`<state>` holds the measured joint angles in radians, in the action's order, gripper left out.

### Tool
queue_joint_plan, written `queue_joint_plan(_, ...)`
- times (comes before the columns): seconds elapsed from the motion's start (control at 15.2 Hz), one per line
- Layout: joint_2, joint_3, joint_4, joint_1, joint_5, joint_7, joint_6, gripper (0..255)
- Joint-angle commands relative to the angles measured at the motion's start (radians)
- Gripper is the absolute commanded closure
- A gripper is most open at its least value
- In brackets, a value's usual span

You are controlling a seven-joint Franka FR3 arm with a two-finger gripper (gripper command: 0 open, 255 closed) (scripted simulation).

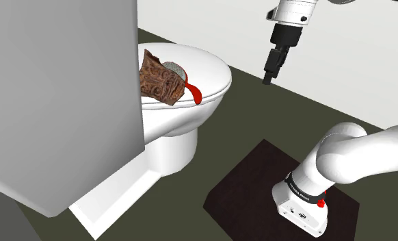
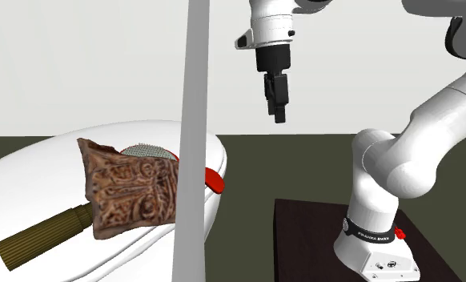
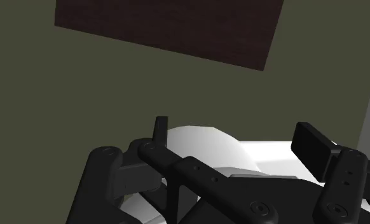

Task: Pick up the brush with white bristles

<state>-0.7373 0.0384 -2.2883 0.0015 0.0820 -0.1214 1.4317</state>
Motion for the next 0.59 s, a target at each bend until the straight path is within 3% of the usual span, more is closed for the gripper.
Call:
queue_joint_plan(0.0, 0.0, 0.0, 0.0, 0.0, 0.0, 0.0, 0.0, 0)
queue_joint_plan(0.53, 0.136, 0.029, 0.03, 0.047, 0.208, 0.067, 0.209, 0)
